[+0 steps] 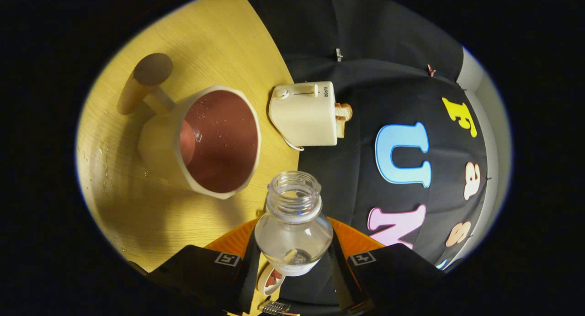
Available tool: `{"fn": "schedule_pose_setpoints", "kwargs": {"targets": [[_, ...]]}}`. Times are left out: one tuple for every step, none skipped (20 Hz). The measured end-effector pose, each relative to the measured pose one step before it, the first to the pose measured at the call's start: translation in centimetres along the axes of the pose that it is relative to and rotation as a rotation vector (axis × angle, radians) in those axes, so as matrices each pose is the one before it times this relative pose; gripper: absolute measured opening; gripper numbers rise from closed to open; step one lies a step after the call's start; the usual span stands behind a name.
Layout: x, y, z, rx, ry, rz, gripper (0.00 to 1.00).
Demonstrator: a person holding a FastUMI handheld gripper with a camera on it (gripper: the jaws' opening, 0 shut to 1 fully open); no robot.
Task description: Take the bottle from table, then pour the juice into the cup, finally place the bottle on the coaster
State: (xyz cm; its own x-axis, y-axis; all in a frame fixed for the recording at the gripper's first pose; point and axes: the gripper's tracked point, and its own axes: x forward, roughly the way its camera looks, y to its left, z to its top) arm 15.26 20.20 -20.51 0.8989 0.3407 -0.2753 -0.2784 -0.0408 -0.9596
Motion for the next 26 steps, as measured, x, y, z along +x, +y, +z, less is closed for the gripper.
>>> {"fn": "schedule_pose_setpoints", "kwargs": {"targets": [[0.156, 0.045, 0.042, -0.02123, -0.00570, -0.00071, 0.71], [0.085, -0.045, 0.000, -0.02220, -0.00052, -0.00167, 0.71], [0.167, -0.016, 0.154, -0.01807, -0.00377, -0.00254, 0.71], [0.164, 0.103, 0.102, -0.01421, -0.00513, 0.00280, 0.71], [0.351, -0.051, 0.132, -0.01491, -0.00522, -0.00043, 0.71], [0.194, -0.024, 0.044, -0.01638, -0.00427, -0.00046, 0.71], [0.209, -0.045, 0.124, -0.01474, -0.00483, -0.00090, 0.71], [0.127, -0.021, 0.047, -0.01595, -0.00473, -0.00040, 0.71], [0.217, -0.028, 0.072, -0.01348, -0.00516, -0.00108, 0.71], [0.022, -0.017, 0.079, -0.01202, -0.00437, -0.00116, 0.71], [0.077, -0.132, 0.098, -0.01338, -0.00638, -0.00549, 0.71], [0.077, -0.064, 0.019, -0.01444, -0.00288, -0.00189, 0.71], [0.112, 0.104, -0.049, -0.01249, -0.00348, 0.00091, 0.71], [0.110, 0.099, -0.001, -0.01430, -0.00359, 0.00222, 0.71], [0.051, -0.026, -0.001, -0.01746, -0.00394, -0.00067, 0.71], [0.003, -0.034, -0.104, -0.01623, -0.00051, -0.00208, 0.71], [0.016, 0.046, -0.097, -0.01217, -0.00133, 0.00152, 0.71], [0.063, -0.001, -0.060, -0.01216, -0.00311, 0.00186, 0.71], [0.139, -0.078, 0.035, -0.01467, -0.00294, -0.00129, 0.71], [-0.009, -0.058, -0.016, -0.01505, -0.00461, -0.00042, 0.71], [0.053, -0.055, 0.040, -0.01477, -0.00416, 0.00020, 0.71], [0.071, -0.081, 0.051, -0.01246, -0.00609, 0.00050, 0.71], [0.040, 0.154, 0.081, -0.01227, -0.00272, 0.00728, 0.71], [0.058, 0.008, 0.046, -0.01283, -0.00720, 0.00493, 0.71], [0.096, -0.149, 0.048, -0.01554, -0.00755, -0.00022, 0.71], [-0.013, -0.101, 0.015, -0.01257, -0.00478, 0.00154, 0.71]]}}
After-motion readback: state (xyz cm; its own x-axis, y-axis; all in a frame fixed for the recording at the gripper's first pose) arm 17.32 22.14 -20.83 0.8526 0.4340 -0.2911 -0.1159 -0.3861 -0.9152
